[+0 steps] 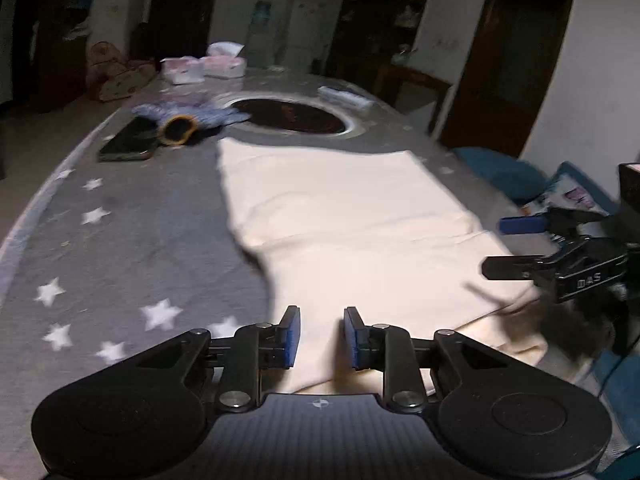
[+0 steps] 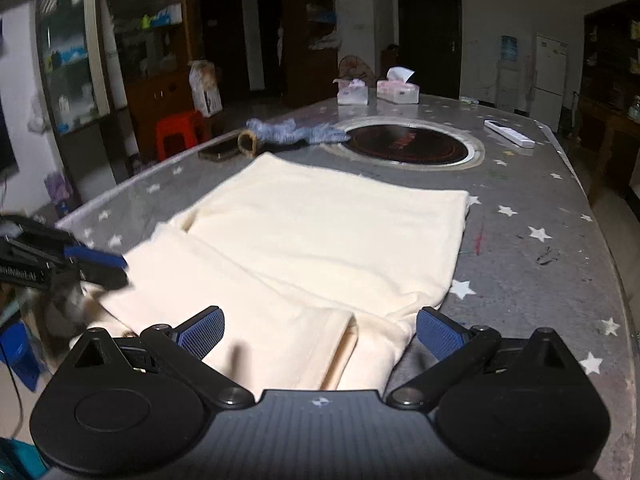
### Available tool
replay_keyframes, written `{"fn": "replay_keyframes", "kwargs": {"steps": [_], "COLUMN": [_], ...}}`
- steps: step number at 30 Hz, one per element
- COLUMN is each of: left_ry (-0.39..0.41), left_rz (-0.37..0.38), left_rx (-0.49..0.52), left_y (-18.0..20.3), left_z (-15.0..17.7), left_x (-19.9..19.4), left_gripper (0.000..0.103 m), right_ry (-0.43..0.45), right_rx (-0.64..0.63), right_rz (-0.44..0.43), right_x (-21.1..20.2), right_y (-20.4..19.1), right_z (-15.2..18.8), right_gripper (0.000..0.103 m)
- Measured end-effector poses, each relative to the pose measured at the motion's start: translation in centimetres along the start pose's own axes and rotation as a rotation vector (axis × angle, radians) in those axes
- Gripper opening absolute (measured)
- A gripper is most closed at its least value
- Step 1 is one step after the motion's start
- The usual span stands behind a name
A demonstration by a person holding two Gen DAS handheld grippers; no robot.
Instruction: Fold clothes
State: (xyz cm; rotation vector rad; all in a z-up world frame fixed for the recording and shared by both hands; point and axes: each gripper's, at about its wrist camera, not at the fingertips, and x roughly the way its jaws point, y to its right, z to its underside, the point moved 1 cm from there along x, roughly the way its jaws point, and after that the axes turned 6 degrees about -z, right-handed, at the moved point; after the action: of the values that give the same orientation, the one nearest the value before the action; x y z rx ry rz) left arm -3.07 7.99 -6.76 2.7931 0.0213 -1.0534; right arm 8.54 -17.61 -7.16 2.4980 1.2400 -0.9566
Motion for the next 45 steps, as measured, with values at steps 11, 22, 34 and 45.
{"fn": "replay_keyframes", "kwargs": {"steps": [11,22,34,45], "left_ry": [0.061,0.026,0.048,0.053], "left_rz": [0.076,0.034,0.007,-0.013], "left_rx": [0.039,0.123,0.121,0.222], "left_y": [1.4,2.6,2.8,3.4], "left_z": [-3.7,-3.5,-3.8,-2.6], "left_x": [0.9,4.3,3.4,2.4], "left_gripper": [0.024,0.023,0.021,0.023], "right_ry": [-0.007,-0.031,0.001,-0.062], "right_rx": [0.0,-0.01,-0.04,-0.201], "right_rz": [0.077,0.154,0.227,0.16], "right_x": [-0.1,-0.6,-0.3,0.8], "right_y": [1.0,2.9,3.7,-0.1], "right_z": [-0.5,-0.4,-0.6,-0.1], "right_gripper": [0.103,0.103,0.103,0.103]}}
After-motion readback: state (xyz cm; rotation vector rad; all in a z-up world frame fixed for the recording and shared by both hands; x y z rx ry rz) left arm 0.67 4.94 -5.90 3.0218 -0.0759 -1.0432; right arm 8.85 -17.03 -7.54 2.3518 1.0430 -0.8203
